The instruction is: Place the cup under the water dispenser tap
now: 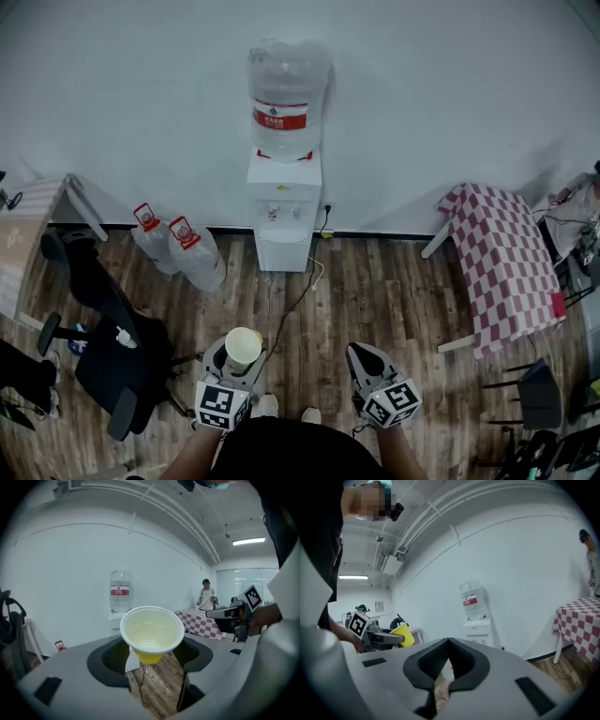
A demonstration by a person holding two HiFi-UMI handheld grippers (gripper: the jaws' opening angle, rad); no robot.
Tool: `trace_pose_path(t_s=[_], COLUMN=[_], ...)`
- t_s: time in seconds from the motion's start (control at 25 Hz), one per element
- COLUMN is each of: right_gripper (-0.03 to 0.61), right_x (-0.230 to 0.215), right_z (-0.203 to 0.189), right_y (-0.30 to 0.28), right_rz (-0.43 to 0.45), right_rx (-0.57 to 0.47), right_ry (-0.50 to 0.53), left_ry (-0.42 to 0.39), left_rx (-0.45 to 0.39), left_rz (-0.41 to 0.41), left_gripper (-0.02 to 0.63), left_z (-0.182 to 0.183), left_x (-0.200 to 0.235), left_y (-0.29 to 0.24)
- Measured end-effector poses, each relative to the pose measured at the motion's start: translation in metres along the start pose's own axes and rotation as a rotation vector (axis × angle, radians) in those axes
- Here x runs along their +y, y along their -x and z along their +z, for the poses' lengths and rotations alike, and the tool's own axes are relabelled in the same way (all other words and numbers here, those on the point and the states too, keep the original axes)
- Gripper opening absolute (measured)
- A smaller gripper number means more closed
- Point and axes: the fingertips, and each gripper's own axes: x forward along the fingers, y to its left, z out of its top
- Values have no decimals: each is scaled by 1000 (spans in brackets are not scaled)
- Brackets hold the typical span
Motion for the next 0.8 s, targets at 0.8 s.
trace_pose_path(t_s=[0.8], right_gripper=[21], right_x=[38], right_z=[-5], right_y=[-6], right_rz=[-22], right_rx=[-18], right_ry=[24], left_ry=[-23], left_rx=[-69], left_rz=[-27], left_gripper=[291], left_z=[5], left_x=[20], left_y=[18])
